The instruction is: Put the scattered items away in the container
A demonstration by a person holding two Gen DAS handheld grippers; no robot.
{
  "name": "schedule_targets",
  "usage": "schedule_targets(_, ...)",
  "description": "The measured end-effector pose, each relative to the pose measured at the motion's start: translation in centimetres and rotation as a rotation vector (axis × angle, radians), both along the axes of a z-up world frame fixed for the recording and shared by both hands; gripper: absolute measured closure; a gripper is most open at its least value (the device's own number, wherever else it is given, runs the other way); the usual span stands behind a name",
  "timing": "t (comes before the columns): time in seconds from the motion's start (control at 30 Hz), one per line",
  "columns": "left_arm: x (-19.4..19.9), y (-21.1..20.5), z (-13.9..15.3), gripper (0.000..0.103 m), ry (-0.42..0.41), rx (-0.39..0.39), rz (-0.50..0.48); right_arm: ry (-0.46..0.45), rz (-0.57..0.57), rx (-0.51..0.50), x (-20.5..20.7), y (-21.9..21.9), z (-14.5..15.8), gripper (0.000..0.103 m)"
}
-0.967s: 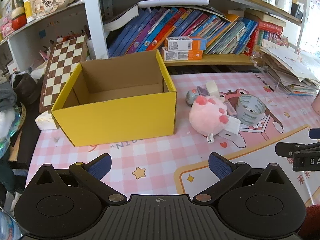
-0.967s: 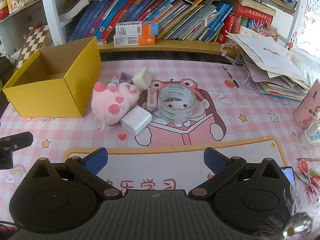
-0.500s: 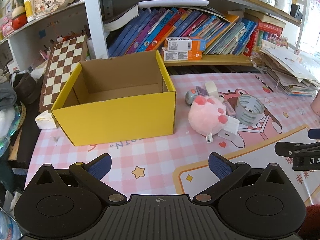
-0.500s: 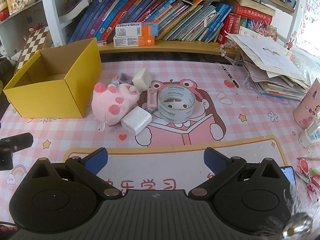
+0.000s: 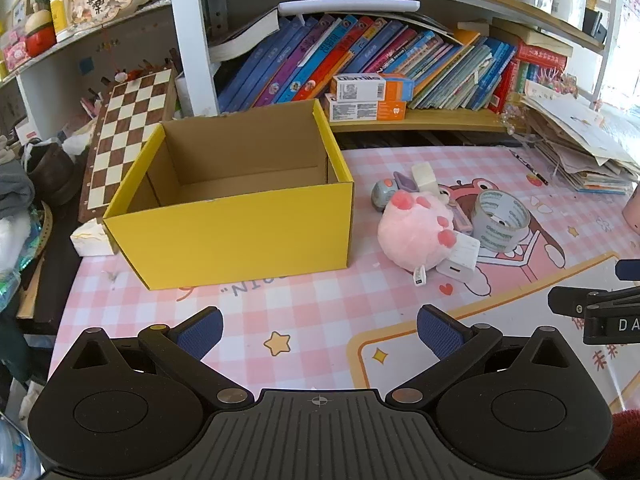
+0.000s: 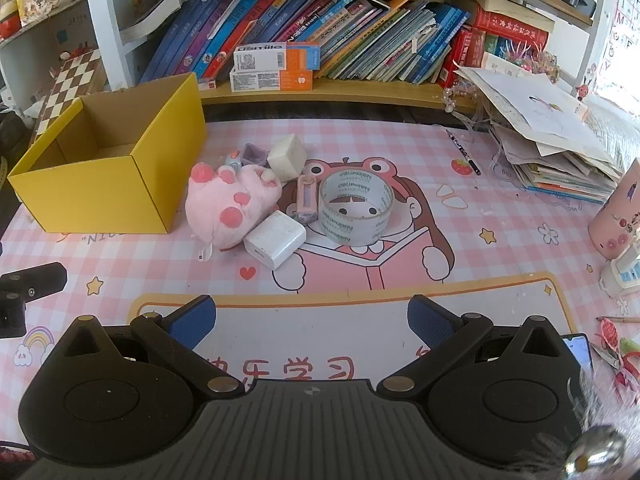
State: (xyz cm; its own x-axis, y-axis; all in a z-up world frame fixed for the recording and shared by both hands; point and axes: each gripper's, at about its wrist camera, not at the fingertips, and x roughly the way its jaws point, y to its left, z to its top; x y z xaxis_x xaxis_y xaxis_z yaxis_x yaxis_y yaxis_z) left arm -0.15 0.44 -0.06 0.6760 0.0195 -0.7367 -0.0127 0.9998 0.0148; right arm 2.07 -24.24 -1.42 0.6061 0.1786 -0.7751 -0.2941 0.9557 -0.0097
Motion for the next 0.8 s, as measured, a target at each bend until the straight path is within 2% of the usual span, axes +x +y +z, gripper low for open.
schedule_targets(0.8,-0.01,-0.43,-0.02,0.000,0.005,0.003,-0.014,0.005,0.001,0.003,0.13,-0.08,-0.21,0.000)
